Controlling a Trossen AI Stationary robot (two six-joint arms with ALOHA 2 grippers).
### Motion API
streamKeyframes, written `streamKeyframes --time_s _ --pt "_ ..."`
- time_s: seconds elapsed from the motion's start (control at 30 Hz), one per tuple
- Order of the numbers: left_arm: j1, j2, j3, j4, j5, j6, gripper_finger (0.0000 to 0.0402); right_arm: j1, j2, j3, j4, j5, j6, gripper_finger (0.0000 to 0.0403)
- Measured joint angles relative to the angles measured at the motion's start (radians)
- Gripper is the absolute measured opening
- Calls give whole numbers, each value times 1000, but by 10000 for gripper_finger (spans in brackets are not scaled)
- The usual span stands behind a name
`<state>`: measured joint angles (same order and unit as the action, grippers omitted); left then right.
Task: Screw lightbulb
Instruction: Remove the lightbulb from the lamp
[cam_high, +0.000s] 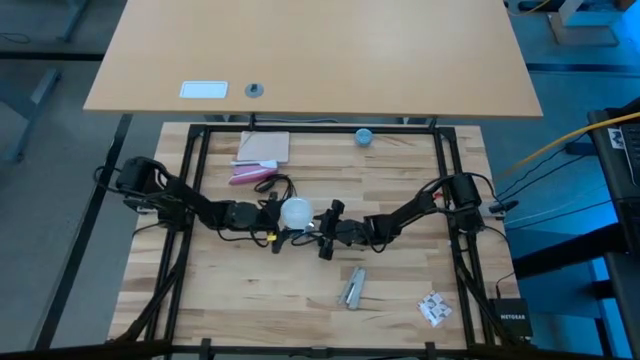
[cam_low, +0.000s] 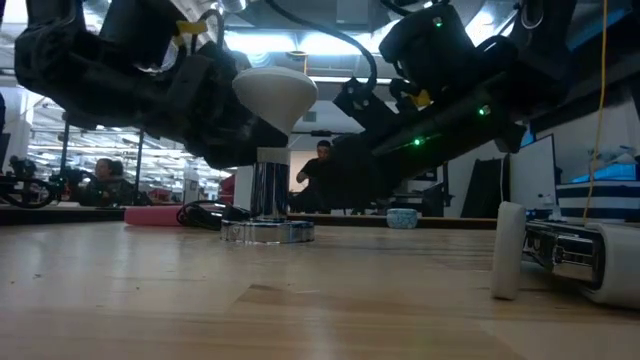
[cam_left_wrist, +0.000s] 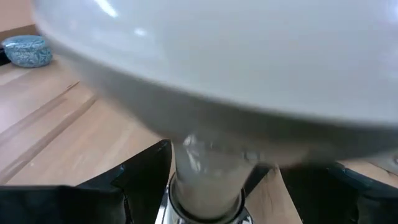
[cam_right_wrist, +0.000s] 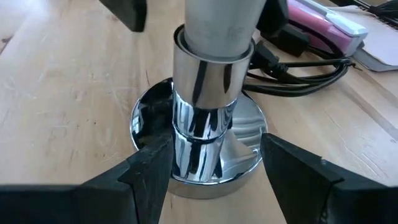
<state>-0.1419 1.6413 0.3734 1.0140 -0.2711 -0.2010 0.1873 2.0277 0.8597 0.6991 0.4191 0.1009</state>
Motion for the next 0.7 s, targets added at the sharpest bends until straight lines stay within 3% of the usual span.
streamKeyframes --time_s 0.7 --pt "8 7 14 -16 -13 -29 268 2 0 0 -1 -5 -3 248"
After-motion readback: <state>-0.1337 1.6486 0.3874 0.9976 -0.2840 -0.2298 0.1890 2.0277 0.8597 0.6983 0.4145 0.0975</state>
